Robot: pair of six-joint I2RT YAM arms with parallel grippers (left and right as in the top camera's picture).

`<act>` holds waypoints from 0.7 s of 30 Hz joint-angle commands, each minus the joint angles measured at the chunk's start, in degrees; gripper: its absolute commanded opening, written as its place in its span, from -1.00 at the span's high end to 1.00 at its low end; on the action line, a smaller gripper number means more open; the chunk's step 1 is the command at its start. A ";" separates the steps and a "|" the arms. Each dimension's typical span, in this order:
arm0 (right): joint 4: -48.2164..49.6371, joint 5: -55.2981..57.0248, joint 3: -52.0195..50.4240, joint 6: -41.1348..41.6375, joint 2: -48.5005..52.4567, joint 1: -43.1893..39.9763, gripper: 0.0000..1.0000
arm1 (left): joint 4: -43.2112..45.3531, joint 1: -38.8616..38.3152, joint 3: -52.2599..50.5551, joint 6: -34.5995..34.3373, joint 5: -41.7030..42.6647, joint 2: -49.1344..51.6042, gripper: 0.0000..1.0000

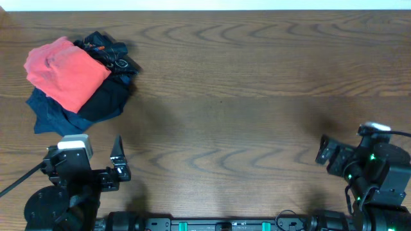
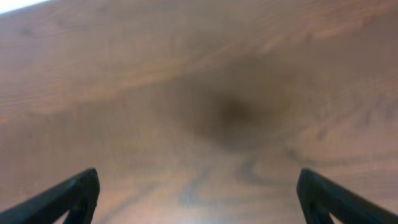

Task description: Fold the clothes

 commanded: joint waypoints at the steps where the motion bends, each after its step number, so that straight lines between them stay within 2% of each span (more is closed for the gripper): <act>1: -3.32 0.81 -0.28 0.59 -0.07 -0.26 -0.99 | -1.68 -0.07 -0.17 -0.90 -0.26 -0.11 -0.96; 6: -8.76 0.85 -0.31 0.59 -0.09 0.52 -0.99 | -5.49 -0.07 -0.17 -0.92 -0.26 -0.11 -0.96; 14: -7.76 0.31 -0.94 0.55 -1.90 0.63 -0.99 | -10.64 -0.07 -0.17 -0.90 -0.26 -0.11 -0.96; 17: -1.55 0.24 -3.87 -1.29 -5.33 1.55 -0.99 | -11.65 -0.07 -0.17 -0.92 -0.26 -0.11 -0.96; 21: 14.08 -2.97 -13.92 -7.89 -14.01 4.46 -0.98 | -12.22 -0.07 -0.17 -0.92 -0.26 -0.11 -0.96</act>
